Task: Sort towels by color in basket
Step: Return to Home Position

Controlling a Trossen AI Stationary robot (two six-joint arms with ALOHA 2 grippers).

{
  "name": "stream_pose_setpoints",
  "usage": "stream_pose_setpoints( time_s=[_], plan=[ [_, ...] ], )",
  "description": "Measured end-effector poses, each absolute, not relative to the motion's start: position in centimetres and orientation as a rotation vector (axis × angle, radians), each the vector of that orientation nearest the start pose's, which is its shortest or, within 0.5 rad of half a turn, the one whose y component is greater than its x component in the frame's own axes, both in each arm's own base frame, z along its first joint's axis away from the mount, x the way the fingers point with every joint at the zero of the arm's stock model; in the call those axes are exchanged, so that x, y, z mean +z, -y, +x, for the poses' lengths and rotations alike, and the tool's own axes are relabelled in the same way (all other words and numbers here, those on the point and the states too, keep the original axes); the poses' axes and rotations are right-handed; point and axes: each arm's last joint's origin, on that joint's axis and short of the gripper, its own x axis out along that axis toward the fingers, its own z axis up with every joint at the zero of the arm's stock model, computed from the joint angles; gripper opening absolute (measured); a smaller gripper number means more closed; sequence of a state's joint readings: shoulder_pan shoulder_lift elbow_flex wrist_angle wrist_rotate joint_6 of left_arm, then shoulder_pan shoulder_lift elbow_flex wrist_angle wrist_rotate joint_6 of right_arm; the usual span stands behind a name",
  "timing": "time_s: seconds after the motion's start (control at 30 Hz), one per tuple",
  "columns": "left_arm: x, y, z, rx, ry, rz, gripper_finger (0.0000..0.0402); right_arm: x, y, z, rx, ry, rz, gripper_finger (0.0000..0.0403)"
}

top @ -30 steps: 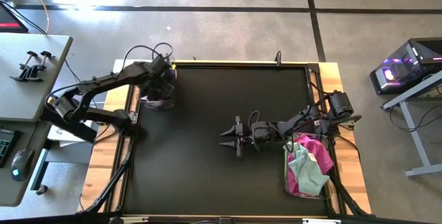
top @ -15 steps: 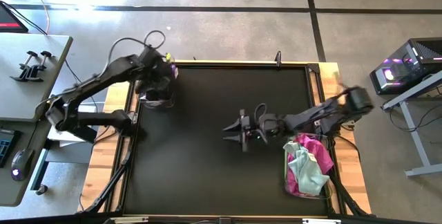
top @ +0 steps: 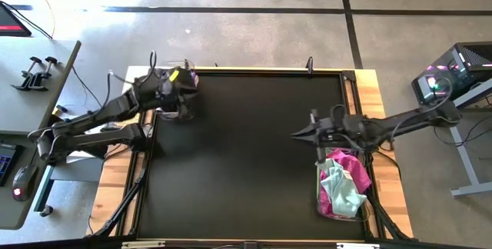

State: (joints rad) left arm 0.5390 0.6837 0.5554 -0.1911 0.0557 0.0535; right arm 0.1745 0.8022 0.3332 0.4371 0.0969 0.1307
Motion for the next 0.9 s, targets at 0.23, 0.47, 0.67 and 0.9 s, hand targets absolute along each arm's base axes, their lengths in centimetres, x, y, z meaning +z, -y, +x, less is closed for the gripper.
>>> stream_pose_setpoints(
  time_s=[0.23,0.47,0.67,0.9],
  plan=[
    [23.4,-6.9,14.4,0.324,-0.148,-0.046,0.0076,21.1,-2.0,13.2,0.095,0.053,0.131,0.0015],
    [22.6,-6.7,14.4,0.317,-0.134,-0.087,0.0076,21.1,-1.5,10.4,0.121,0.119,0.083,0.0002],
    [22.5,-6.6,14.5,0.315,-0.137,-0.095,0.0076,21.0,-1.3,8.7,0.127,0.146,0.113,0.0002],
    [22.5,-6.6,14.5,0.314,-0.139,-0.095,0.0076,20.3,-1.3,8.9,0.120,0.142,0.100,0.0002]
  ],
)
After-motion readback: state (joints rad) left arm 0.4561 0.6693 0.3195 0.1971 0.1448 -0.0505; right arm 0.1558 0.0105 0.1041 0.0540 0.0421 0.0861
